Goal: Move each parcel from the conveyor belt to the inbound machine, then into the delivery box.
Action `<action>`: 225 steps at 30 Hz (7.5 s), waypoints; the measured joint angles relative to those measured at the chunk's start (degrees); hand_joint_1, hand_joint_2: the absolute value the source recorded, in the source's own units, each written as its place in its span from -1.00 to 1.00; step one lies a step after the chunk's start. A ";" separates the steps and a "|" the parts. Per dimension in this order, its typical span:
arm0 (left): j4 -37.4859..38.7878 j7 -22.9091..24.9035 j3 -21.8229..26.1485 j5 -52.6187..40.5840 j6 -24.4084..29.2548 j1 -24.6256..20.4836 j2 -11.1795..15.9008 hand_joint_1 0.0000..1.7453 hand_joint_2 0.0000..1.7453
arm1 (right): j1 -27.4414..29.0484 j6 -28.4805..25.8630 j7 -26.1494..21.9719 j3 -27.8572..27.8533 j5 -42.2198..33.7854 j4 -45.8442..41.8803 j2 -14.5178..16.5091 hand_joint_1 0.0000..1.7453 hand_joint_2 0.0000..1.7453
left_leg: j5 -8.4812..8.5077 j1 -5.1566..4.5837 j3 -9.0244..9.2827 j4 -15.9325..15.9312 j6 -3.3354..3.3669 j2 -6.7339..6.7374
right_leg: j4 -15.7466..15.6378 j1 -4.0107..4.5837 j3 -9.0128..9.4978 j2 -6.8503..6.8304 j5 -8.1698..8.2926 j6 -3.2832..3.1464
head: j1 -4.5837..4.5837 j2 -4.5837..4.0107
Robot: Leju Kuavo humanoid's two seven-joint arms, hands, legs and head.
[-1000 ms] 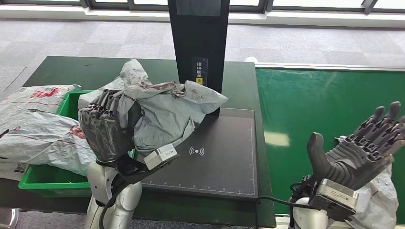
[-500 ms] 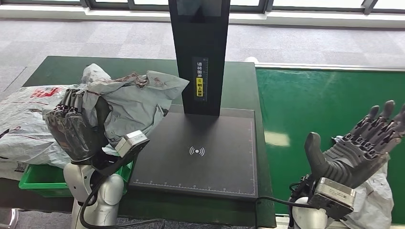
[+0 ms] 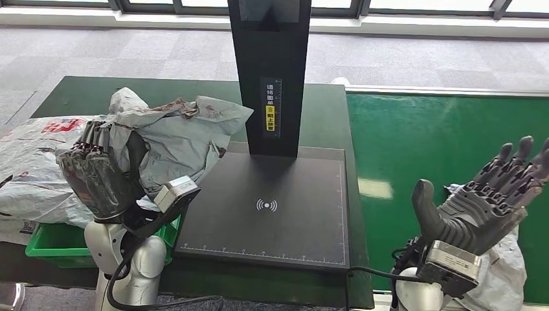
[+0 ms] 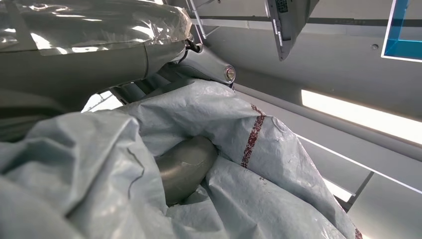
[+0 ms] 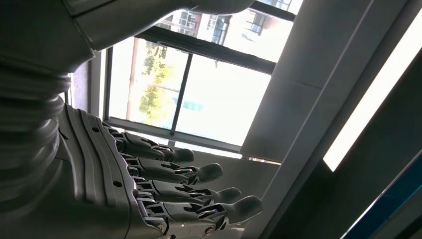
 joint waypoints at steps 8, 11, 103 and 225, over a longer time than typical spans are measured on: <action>0.00 0.00 0.00 -0.01 0.00 0.00 0.00 1.00 1.00 | 0.00 0.00 0.00 0.00 0.01 0.00 0.00 -1.00 1.00 | 0.00 0.00 -0.01 0.00 0.00 0.00 | 0.00 0.00 -0.01 0.00 0.00 0.00 | 0.00 0.00; 0.00 0.00 0.00 -0.02 0.00 0.00 0.00 1.00 1.00 | 0.00 0.00 0.00 0.00 0.01 0.00 0.00 -1.00 1.00 | 0.00 0.00 -0.01 0.00 0.00 0.00 | 0.00 0.00 0.00 0.00 0.00 0.00 | 0.00 0.00; 41.63 -24.46 37.18 24.09 -3.38 -19.16 -1.97 -1.00 -1.00 | 1.26 0.05 0.00 0.10 1.38 0.07 0.00 -1.00 1.00 | 0.17 0.05 -0.04 -0.03 -0.26 0.15 | 0.12 0.05 -0.24 0.14 0.20 -0.29 | 0.00 0.00; -3.76 -27.71 -14.71 66.63 -27.39 11.64 1.38 -1.00 1.00 | -9.87 10.29 43.58 -35.08 41.15 56.39 -3.48 1.00 1.00 | 0.05 0.05 -0.14 -0.03 -0.15 0.05 | 0.04 0.06 0.28 -0.04 0.10 -0.24 | 0.02 0.00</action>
